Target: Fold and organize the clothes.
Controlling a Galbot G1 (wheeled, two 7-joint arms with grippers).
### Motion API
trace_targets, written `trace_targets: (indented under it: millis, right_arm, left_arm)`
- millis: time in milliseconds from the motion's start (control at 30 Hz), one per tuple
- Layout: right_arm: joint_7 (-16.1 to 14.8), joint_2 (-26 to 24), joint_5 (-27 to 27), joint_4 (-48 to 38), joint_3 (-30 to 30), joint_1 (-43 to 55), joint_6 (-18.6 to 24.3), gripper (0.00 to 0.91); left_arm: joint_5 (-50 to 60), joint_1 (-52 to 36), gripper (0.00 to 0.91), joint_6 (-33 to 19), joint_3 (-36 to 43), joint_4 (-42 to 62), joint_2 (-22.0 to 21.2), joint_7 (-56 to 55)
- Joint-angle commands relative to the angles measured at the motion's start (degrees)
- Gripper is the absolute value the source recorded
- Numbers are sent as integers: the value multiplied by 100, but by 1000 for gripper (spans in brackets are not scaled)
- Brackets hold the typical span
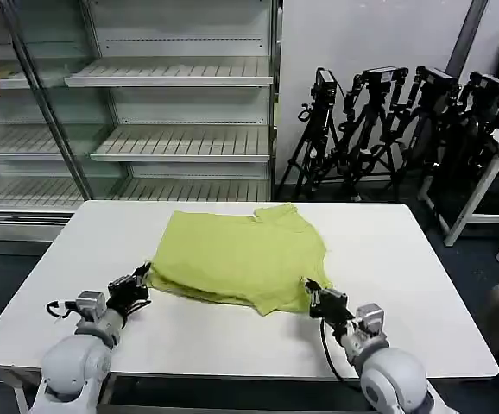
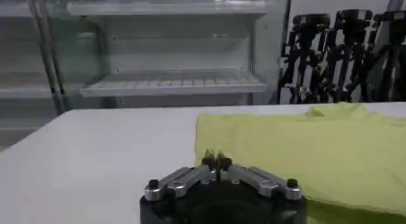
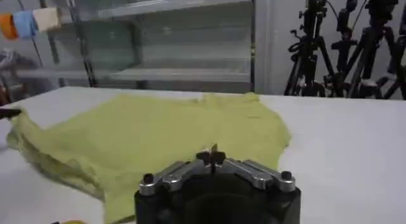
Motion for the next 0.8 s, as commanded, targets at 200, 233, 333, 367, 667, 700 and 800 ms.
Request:
trace_targets:
  millis: [200,233,333,367,667,700,800]
  right_arm:
    - [-59,157,-104,-712,-70,555,96,0]
    - [-58,162,-113,-731,-72,565,105,0]
    - [-74,184,-131,-809,-81,631,112,0]
    - [-78,184,-134,-831,-86,641,115,0]
    - [-139,156,-149,-927,-117,647,143,0]
    - [-147,157,-149,-927,-121,647,146,0]
    - [-190,164,-155,-939,-146,653,148,907]
  left_arm:
    - [-34,-395,20,-11,97,574,25,30]
    - [-33,-394,20,-10,98,580,26,33]
    - [-32,-398,20,-10,113,616,25,38]
    - [-31,-401,20,-10,122,629,24,38]
    - [-21,-535,252,-42,148,792,1,72]
    - [-22,-564,907,-45,149,816,3,71]
    - [1,-630,907,-62,163,882,27,65]
